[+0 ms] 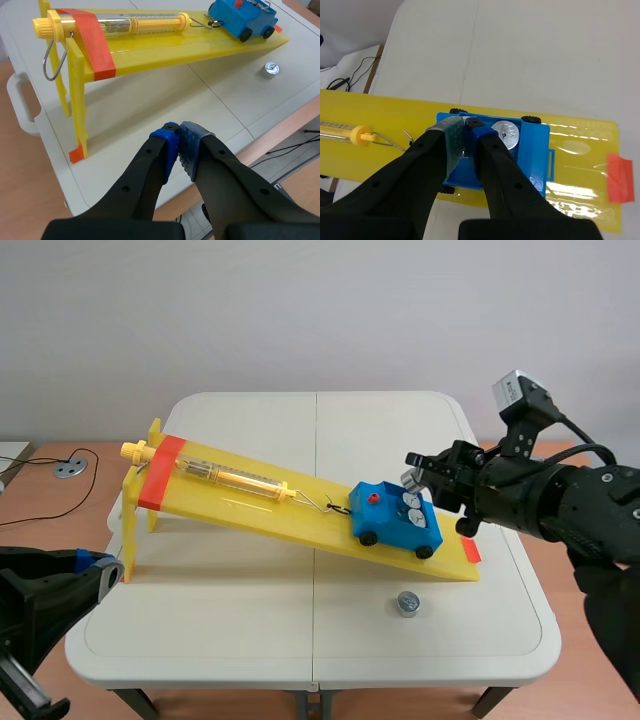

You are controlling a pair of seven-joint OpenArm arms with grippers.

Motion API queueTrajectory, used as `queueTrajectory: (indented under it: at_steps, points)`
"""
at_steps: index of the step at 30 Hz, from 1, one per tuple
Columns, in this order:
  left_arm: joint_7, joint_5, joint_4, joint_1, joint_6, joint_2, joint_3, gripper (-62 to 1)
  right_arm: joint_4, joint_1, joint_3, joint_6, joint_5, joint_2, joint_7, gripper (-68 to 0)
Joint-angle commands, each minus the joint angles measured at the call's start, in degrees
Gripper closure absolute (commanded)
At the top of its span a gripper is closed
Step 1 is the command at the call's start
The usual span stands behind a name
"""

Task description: Place the four metal weights on the blue cart on the ramp.

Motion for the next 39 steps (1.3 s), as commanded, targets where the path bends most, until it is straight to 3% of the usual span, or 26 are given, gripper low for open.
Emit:
queueTrajectory:
  at_steps: [1, 17, 27, 29, 33, 39]
  points:
    - [-5.9, -3.4, 4.6, -1.1, -1.8, 0.4, -0.5, -2.7, 4.2, 6.6, 0.0, 0.9, 4.1, 0.1, 7.3, -0.6]
    - [-5.9, -3.4, 4.6, -1.1, -1.8, 0.4, -0.5, -2.7, -5.4, 12.1, 0.0, 1.4, 3.4, -1.8, 7.8, -0.6]
    - [-5.9, -3.4, 4.6, -1.1, -1.8, 0.4, -0.5, -2.7, -6.1, 12.8, 0.0, 1.5, 2.3, -2.3, 8.9, -0.7]
    - [-5.9, -3.4, 4.6, -1.1, -1.8, 0.4, -0.5, -2.7, -6.1, 12.8, 0.0, 1.5, 2.3, -2.3, 9.3, -3.5]
    - [-5.9, -3.4, 4.6, -1.1, -1.8, 0.4, -0.5, -2.7, -6.1, 13.0, 0.0, 1.6, 1.8, -2.3, 11.0, -16.4]
    - [-5.9, -3.4, 4.6, -1.1, -1.8, 0.4, -0.5, -2.7, -6.1, 15.2, 0.5, 3.0, 0.0, -2.2, 12.9, -21.0]
